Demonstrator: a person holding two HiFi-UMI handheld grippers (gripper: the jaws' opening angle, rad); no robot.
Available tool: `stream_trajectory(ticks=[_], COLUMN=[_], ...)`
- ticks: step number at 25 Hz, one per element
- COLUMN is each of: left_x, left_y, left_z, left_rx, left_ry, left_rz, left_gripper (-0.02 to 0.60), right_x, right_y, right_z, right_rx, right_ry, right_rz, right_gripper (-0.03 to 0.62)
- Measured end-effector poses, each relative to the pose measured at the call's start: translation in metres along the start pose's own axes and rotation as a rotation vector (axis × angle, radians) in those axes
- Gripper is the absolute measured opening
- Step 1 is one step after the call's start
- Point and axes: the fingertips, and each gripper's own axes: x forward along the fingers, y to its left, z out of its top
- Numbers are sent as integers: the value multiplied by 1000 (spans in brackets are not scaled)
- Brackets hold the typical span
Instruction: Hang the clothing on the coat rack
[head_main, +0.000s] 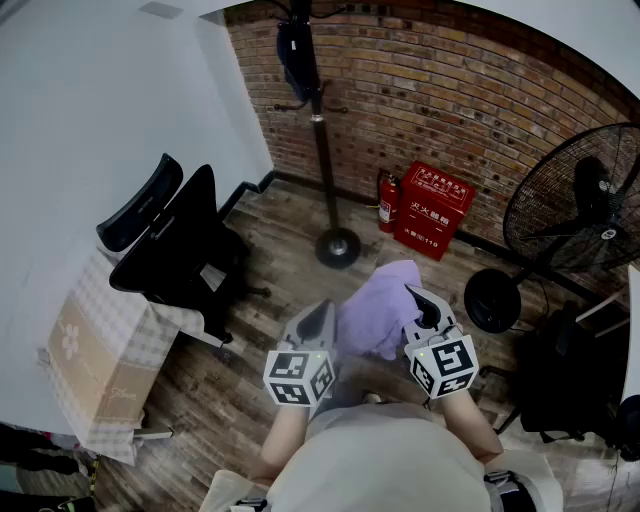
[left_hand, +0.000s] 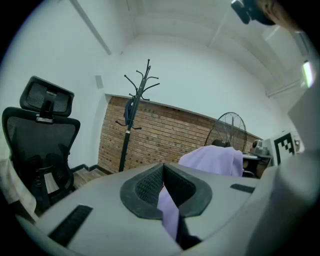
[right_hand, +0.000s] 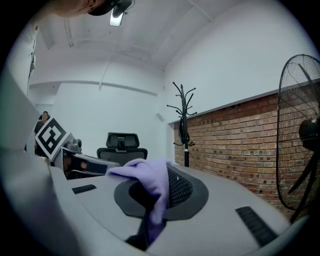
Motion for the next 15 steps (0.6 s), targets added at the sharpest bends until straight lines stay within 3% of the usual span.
stream_trajectory(ticks=[15], left_x=[4], left_y=[-11], left_z=[-1], left_rx=[-13], left_ry=[-15], left_rz=[19], left_gripper=[5], right_x=[0], right_y=[-11], right_z=[7], right_rx=[-38], right_ry=[-13], right_rz=[24], right_gripper=[14])
